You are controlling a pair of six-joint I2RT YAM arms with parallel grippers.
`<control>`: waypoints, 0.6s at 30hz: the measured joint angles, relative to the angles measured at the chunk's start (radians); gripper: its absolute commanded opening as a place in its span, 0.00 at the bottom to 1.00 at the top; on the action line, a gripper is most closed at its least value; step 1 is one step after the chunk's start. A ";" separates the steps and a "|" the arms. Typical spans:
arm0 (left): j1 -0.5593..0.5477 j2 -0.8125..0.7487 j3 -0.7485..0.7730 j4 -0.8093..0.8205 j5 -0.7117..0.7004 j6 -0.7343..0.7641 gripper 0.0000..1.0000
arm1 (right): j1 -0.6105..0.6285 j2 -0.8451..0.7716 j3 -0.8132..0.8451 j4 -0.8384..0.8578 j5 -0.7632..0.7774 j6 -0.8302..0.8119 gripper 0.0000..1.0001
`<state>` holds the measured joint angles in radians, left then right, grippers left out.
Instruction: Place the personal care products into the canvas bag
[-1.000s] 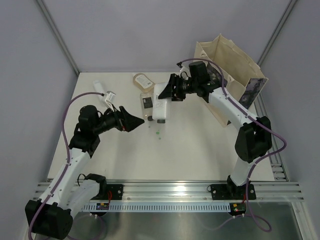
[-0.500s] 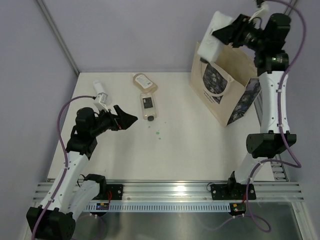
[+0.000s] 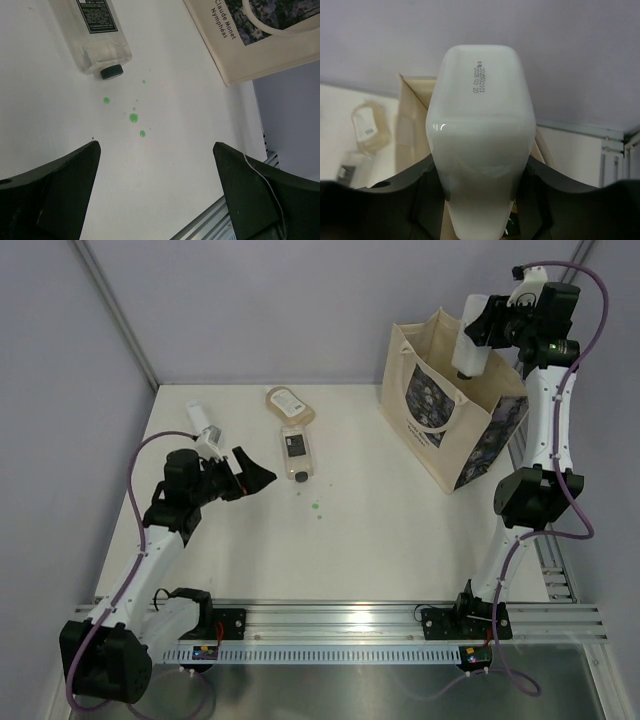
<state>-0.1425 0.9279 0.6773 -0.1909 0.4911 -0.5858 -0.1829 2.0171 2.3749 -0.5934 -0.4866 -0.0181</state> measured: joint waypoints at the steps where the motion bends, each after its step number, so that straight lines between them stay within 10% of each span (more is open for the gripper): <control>1: 0.000 0.021 0.005 -0.001 -0.001 0.000 0.98 | 0.001 0.016 0.000 -0.034 -0.004 -0.055 0.06; 7: -0.051 0.182 0.114 -0.033 -0.076 0.003 0.96 | 0.002 0.043 -0.029 -0.291 -0.044 -0.352 0.21; 11: -0.153 0.362 0.293 -0.106 -0.204 0.010 0.96 | 0.002 0.029 -0.098 -0.337 -0.048 -0.436 0.70; 18: -0.276 0.730 0.621 -0.277 -0.498 -0.001 0.96 | 0.002 -0.047 -0.143 -0.348 -0.053 -0.472 0.99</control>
<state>-0.4187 1.6581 1.2980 -0.4683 -0.0071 -0.5869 -0.1814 1.9701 2.2318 -0.9409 -0.5396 -0.4900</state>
